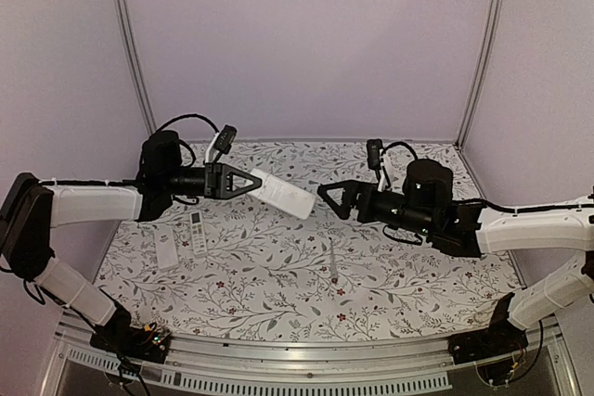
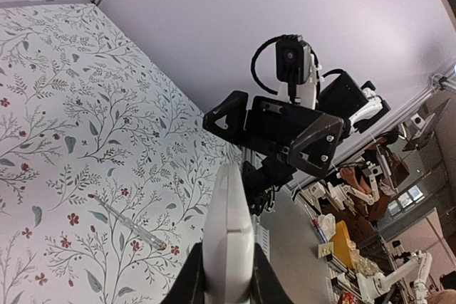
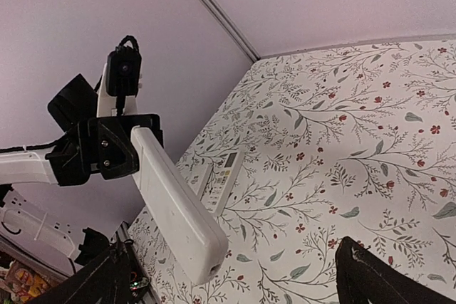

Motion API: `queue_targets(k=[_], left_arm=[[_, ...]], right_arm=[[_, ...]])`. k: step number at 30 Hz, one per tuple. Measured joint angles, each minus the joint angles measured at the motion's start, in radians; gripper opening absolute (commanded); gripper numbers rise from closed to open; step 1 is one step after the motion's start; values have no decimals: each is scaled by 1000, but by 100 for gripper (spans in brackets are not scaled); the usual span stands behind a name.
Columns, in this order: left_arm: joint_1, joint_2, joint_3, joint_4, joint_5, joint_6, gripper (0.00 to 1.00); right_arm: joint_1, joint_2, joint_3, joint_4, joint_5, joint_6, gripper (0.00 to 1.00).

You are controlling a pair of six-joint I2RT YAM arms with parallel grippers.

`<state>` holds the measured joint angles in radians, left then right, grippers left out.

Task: Unload the batteries from the remote control
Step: Pass from the left arm to the right

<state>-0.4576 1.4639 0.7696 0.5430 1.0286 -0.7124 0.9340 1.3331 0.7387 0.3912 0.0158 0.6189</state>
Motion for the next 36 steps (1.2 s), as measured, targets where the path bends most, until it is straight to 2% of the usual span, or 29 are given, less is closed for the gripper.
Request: queue_targets(k=[5,12,23,36], left_arm=[[0,0,-26,71,26,-42,0],[-3,0,-29,127,56,-71,0],[-31,2,-28,157,89,-91,0],[-46,18,-28,172,95,-105,0]], right_arm=[[2,58,2,153,-131,54,93],[2,144,30,219,-239,74,80],[11,216,112,216,-358,47,59],[28,260,153,205,-437,37,26]])
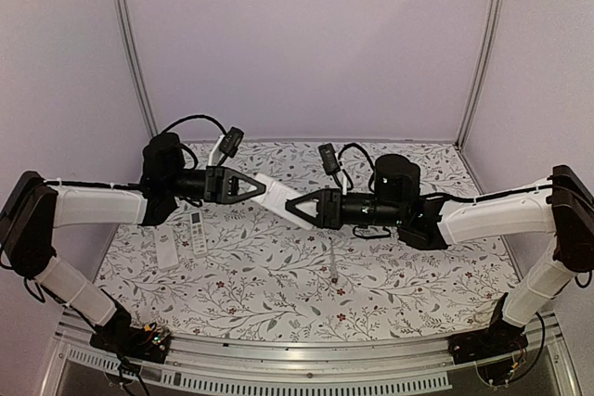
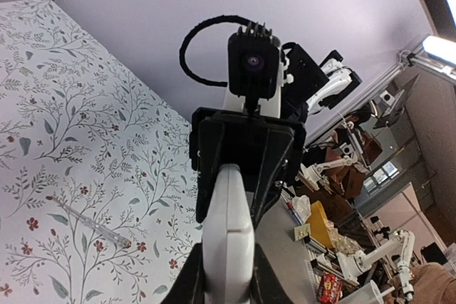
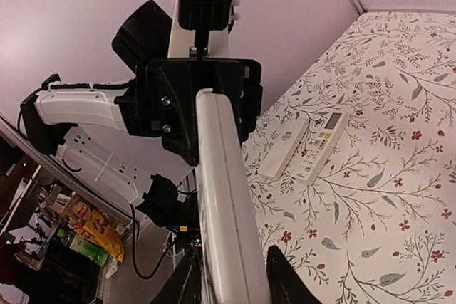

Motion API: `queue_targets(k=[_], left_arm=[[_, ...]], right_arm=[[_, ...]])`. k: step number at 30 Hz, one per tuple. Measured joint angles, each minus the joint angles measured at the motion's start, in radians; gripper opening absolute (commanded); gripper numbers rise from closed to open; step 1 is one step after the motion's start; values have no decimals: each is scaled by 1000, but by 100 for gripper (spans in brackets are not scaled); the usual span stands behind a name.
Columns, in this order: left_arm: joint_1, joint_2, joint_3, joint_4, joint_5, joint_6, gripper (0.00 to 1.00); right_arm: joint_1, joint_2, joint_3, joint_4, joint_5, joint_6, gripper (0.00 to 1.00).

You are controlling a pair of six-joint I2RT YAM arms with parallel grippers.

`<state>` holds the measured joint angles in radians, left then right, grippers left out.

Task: Unload the batteries from the remote control
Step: Pass from the left arm to the right

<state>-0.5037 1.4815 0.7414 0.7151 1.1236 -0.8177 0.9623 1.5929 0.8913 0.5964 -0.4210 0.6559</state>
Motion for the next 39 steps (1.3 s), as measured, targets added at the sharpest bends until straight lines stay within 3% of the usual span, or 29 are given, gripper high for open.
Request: queue_targets(k=[7,14,25,34,39], left_arm=[[0,13,0,12,20,7,8],[0,19,11,-13,24,38,21],[-23,19,45,-188,-37,128,44],[-19,19,63,-267,-69,180,79],[-10,16,64,-290,-82,198,84]], right_arm=[[-1,0,0,0,-26,32,10],[-1,0,-5,5,-26,45,3],[0,0,-29,23,-6,67,1],[0,-1,-49,34,4,71,1],[0,-4,-61,34,12,72,1]])
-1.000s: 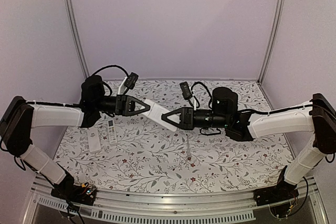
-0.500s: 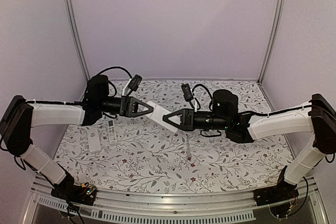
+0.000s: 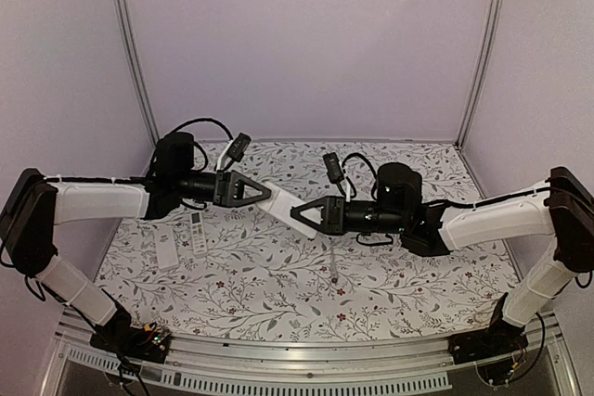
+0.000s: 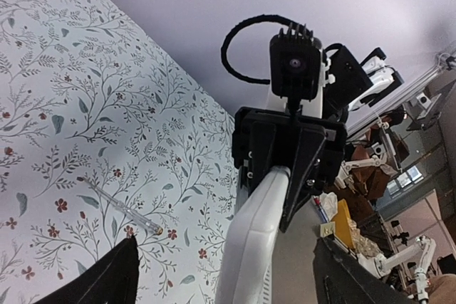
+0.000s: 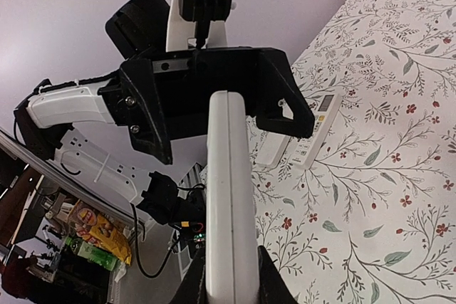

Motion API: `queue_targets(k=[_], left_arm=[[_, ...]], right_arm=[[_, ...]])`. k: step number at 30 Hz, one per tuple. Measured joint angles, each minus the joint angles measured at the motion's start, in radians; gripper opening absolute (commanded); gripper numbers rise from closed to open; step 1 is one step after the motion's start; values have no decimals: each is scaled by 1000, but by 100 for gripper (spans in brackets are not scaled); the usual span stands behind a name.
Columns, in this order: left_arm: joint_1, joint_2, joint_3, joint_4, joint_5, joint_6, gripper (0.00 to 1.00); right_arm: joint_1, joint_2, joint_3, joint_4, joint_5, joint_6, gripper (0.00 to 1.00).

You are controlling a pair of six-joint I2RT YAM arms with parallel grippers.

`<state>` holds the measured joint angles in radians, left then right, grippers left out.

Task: Unload the batteries from the remote control
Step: Pass from the left arm to the right, then remove the battery cover from the remote control.

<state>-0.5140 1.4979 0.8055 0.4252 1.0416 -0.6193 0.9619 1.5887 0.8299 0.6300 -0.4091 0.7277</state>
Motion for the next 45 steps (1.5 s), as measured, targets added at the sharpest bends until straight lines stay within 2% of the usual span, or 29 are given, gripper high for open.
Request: queue_targets(k=[11,18,25,29,32,40,45], left_arm=[[-4,-56,68,-207,-135,167,73],[-21,-64,81,-284,-189,232,67],[-25,-64,82,-307,-199,251,66],[-28,-64,82,-312,-197,256,71],[-36,-64,82,-314,-190,261,71],[-47,-64,90,-319,-187,273,59],[-47,-64,93,-329,-199,276,57]], right_arm=[[-1,-6,-2,0,7,10,1],[-1,-6,-2,-4,7,9,1],[-1,-6,-2,-21,7,9,1],[-1,-6,-2,-24,8,9,1],[-1,-6,-2,-24,8,9,1],[-1,-6,-2,-24,9,9,0],[-1,-6,-2,-24,10,9,0]])
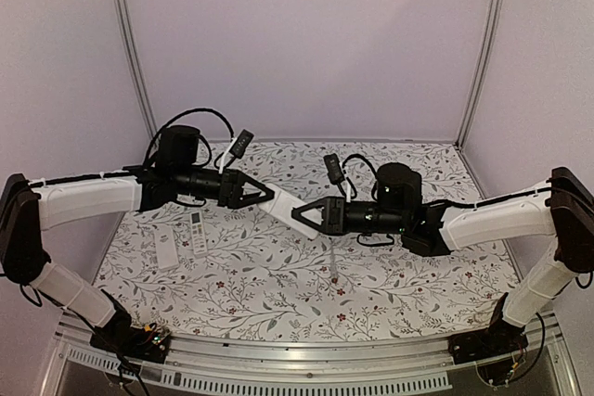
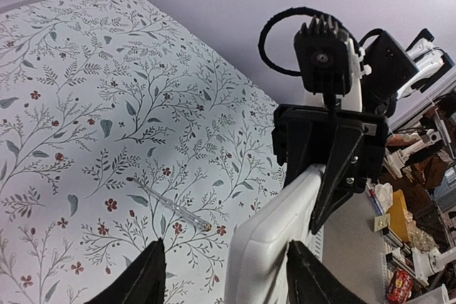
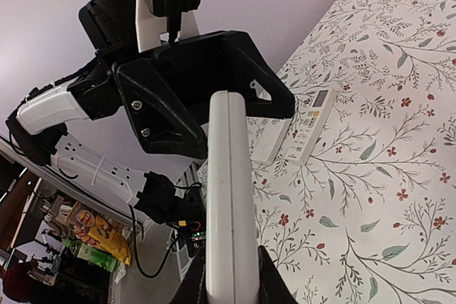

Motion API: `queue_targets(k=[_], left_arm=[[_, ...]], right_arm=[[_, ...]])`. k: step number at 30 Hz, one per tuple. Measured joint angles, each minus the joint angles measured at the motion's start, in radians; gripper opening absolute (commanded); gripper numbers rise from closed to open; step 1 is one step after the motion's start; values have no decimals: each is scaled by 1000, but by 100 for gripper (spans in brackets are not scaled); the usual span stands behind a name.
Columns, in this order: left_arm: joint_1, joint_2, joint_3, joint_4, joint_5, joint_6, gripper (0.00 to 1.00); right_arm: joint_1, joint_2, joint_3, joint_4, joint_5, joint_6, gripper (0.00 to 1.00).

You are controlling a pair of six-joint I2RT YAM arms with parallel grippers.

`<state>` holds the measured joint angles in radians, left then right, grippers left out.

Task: Unload the batteries from the remote control
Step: Remove the battery cover from the remote control.

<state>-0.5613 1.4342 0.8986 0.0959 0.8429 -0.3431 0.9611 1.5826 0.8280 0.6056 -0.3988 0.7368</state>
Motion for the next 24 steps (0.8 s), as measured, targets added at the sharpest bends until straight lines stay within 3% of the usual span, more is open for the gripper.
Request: queue_targets(k=[12,24], left_arm=[[6,0,13,-22,-43,-3,48],[14,0,13,-4,13,-25,37]], right_arm=[[-3,-11,0,-21,23,0,0],[-3,-26,-2,-22,33,0,0]])
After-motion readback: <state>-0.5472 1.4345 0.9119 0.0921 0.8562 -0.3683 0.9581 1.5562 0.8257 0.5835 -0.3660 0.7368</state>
